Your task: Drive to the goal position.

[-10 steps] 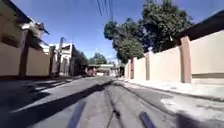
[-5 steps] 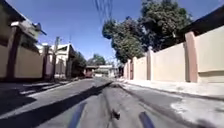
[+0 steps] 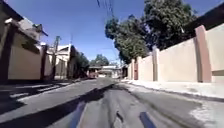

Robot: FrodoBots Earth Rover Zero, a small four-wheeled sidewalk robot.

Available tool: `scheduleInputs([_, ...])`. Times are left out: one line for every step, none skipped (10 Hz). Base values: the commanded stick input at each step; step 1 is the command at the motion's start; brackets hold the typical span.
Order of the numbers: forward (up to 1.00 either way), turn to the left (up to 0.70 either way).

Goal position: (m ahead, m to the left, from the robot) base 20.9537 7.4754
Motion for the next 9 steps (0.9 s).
scheduleInputs([0.61, -0.02])
scheduleInputs([0.88, -0.01])
scheduleInputs([1.0, 0.0])
scheduleInputs([1.0, 0.0])
scheduleInputs([1.0, 0.0])
scheduleInputs([1.0, 0.0])
scheduleInputs([1.0, 0.0])
scheduleInputs([1.0, 0.0])
scheduleInputs([1.0, 0.0])
